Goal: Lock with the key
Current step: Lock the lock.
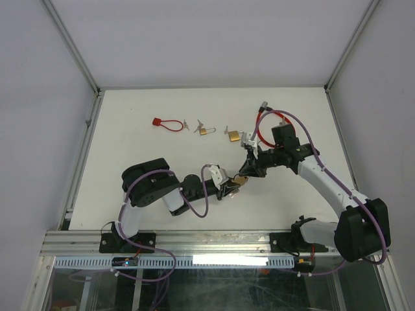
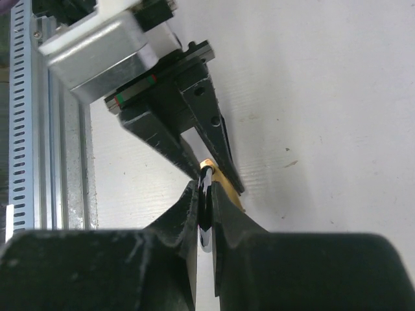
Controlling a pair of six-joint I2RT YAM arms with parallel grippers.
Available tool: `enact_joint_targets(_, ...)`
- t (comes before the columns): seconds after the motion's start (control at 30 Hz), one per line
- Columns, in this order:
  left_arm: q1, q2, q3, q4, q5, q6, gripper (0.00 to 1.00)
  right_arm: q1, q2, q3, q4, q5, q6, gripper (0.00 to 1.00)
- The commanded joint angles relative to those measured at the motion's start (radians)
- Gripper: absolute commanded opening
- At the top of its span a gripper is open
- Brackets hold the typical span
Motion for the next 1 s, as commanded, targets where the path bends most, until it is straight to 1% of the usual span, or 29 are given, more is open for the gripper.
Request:
enact_joint_targets(0.0, 0.012, 0.007, -0.002, 0.211, 0.051, -0.026, 0.00, -0.014, -0.050, 0.006, 0.077, -0.099, 0.004, 0.00)
enact_joint_targets(0.1, 0.026, -0.011, -0.020, 0.199, 0.085, -0.007, 0.00, -0.021, -0.049, 0.010, 0.037, -0.077, -0.046, 0.00)
enact_joint_targets(0.17, 0.041, -0.036, -0.047, 0.185, 0.108, 0.008, 0.00, -0.022, -0.046, 0.020, -0.025, -0.037, -0.136, 0.00)
enact_joint_targets(0.2, 0.048, -0.052, -0.060, 0.167, 0.125, 0.018, 0.00, -0.022, -0.044, 0.025, -0.059, -0.014, -0.185, 0.01)
enact_joint_targets(0.27, 0.063, -0.088, -0.068, 0.097, 0.177, 0.037, 0.00, -0.022, -0.040, 0.030, -0.112, 0.026, -0.282, 0.06)
enact_joint_targets(0.33, 0.069, -0.120, -0.053, -0.014, 0.227, 0.059, 0.00, -0.022, -0.036, 0.034, -0.140, 0.058, -0.368, 0.18)
enact_joint_targets(0.37, 0.069, -0.133, -0.039, -0.069, 0.244, 0.070, 0.00, -0.022, -0.032, 0.037, -0.148, 0.070, -0.387, 0.26)
enact_joint_targets(0.43, 0.070, -0.152, -0.015, -0.152, 0.264, 0.085, 0.00, -0.022, -0.020, 0.058, -0.181, 0.090, -0.422, 0.38)
enact_joint_targets(0.57, 0.071, -0.168, -0.002, -0.207, 0.265, 0.105, 0.00, -0.022, 0.000, 0.087, -0.220, 0.141, -0.465, 0.47)
enact_joint_targets(0.63, 0.071, -0.170, 0.001, -0.228, 0.260, 0.111, 0.00, -0.024, 0.004, 0.086, -0.229, 0.148, -0.474, 0.50)
enact_joint_targets(0.73, 0.071, -0.172, 0.005, -0.234, 0.259, 0.112, 0.00, -0.024, 0.010, 0.085, -0.275, 0.099, -0.524, 0.54)
enact_joint_targets(0.83, 0.071, -0.173, 0.012, -0.246, 0.259, 0.111, 0.00, -0.022, 0.031, 0.068, -0.327, 0.033, -0.624, 0.54)
enact_joint_targets(0.97, 0.071, -0.176, 0.009, -0.249, 0.259, 0.112, 0.00, -0.019, 0.064, 0.059, -0.301, 0.048, -0.624, 0.50)
